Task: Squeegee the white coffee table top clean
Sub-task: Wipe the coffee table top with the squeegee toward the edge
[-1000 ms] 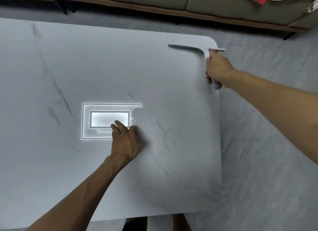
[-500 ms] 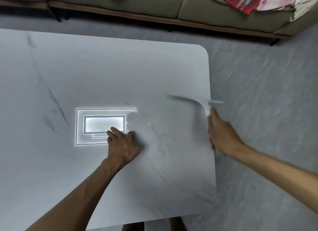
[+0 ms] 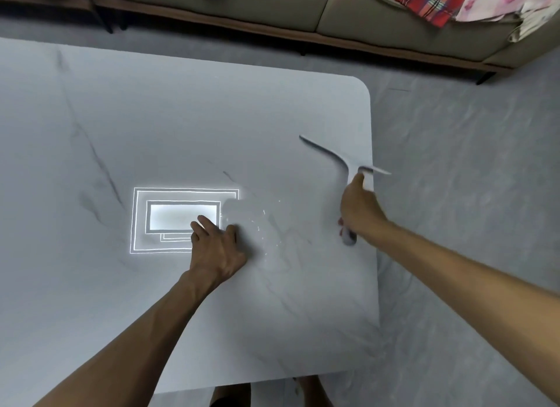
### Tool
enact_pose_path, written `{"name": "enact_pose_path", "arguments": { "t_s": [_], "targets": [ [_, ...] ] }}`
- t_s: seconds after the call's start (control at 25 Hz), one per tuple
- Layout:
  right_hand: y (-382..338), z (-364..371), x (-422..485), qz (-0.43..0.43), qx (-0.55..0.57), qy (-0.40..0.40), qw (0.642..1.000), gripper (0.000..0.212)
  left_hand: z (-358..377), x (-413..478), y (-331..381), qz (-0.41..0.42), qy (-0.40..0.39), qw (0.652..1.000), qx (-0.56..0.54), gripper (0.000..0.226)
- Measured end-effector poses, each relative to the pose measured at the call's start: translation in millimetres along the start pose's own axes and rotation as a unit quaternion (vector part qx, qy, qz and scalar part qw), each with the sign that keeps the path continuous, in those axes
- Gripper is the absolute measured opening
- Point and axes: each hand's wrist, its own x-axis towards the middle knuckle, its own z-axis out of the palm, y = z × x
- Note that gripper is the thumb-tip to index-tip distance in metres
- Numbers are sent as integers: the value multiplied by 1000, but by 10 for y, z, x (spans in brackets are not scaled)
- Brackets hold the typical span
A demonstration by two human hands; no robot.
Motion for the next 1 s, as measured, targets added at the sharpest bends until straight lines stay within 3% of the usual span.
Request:
{"name": "enact_pose_path", "arguments": {
  "t_s": [0.08, 0.16, 0.24, 0.32, 0.36, 0.4, 0.52, 0.64, 0.72, 0.84, 1.0],
  "targets": [
    [339, 120, -335, 100, 6, -16, 995, 70, 8, 7, -32, -3, 7, 1000, -3, 35],
    [533, 145, -642, 134, 4, -65, 989, 75, -11, -23, -91, 4, 33, 999, -10, 25],
    [535, 56, -808, 69, -58, -76, 993, 59, -12, -136, -171, 31, 74, 997, -8, 15],
    [310, -97, -728, -44, -110, -69, 991, 15, 59, -361, -254, 73, 106, 992, -4, 39],
    [150, -140, -597, -106, -150, -62, 981, 13, 129, -519, -286, 86, 120, 989, 7, 52],
    [-41, -166, -397, -155, -189, -49, 968, 16, 201, -677, -301, 77, 132, 988, -2, 51],
    [-540, -16, 118, -213, -189, -16, 958, 38, 478, -1052, -333, -37, 145, 987, -54, 24],
    [-536, 301, 122, -221, -157, -38, 962, 56, 791, -1227, -335, -95, 124, 985, -74, 23],
    [-217, 441, -37, -283, -209, -57, 935, 66, 944, -1319, -271, -99, 140, 981, -87, 21],
    [530, 406, -246, -394, -315, -95, 858, 60, 1127, -1413, -142, -98, 132, 980, -108, 22],
    [1360, -13, -258, -443, -428, -100, 782, 63, 1231, -1495, -69, -105, 88, 978, -155, 23]
  ]
}}
